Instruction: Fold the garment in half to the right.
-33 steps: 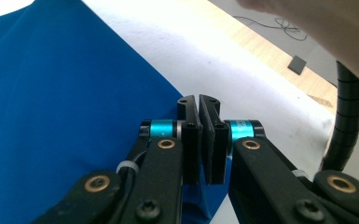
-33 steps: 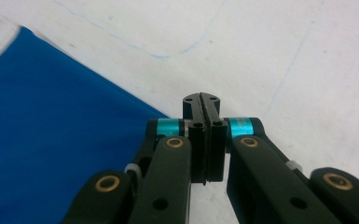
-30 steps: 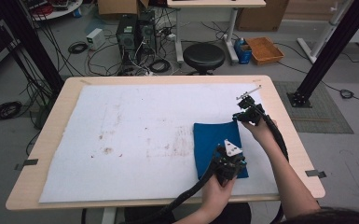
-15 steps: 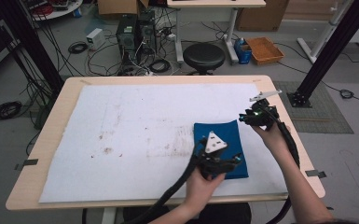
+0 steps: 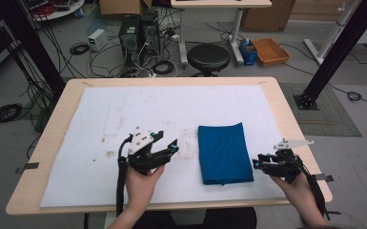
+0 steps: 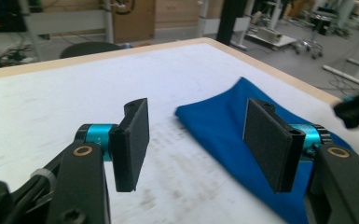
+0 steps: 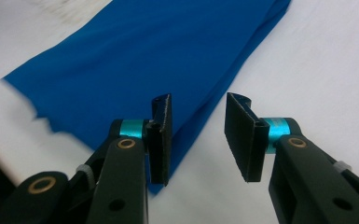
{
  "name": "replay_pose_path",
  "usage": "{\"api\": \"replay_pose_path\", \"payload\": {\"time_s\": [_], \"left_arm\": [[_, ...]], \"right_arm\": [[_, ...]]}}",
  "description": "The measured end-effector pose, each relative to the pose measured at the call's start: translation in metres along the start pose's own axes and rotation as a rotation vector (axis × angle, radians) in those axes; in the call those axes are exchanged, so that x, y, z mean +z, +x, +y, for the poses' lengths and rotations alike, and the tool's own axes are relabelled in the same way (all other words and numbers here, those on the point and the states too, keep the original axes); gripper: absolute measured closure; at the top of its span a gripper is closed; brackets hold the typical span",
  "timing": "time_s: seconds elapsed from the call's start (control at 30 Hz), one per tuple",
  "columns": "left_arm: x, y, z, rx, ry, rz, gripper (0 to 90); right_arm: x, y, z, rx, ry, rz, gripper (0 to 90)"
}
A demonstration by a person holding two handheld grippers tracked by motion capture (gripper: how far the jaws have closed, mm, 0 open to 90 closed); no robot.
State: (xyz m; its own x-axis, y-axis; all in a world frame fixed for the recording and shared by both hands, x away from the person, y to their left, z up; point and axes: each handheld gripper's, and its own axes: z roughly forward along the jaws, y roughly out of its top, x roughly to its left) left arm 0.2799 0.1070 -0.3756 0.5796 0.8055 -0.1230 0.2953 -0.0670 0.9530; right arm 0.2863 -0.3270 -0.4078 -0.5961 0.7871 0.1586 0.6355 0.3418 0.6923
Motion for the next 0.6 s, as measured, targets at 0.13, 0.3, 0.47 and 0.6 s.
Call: {"api": "replay_pose_path", "payload": {"time_s": [0.13, 0.3, 0.47, 0.6], "left_arm": [[-0.008, 0.006, -0.004, 0.007, 0.007, 0.026, 39.1], [-0.013, 0.008, -0.009, 0.002, 0.010, 0.024, 39.1], [-0.015, 0.008, -0.009, 0.000, 0.007, 0.017, 39.1], [-0.016, 0.009, -0.009, -0.002, 0.005, 0.018, 39.1]], "right_arm": [[0.001, 0.006, -0.017, 0.055, -0.015, 0.018, 62.6], [0.012, 0.007, -0.020, 0.089, 0.008, 0.030, 67.6], [0.011, 0.013, -0.021, 0.030, 0.018, 0.014, 90.0], [0.007, 0.012, -0.024, 0.037, 0.022, -0.001, 90.0]]}}
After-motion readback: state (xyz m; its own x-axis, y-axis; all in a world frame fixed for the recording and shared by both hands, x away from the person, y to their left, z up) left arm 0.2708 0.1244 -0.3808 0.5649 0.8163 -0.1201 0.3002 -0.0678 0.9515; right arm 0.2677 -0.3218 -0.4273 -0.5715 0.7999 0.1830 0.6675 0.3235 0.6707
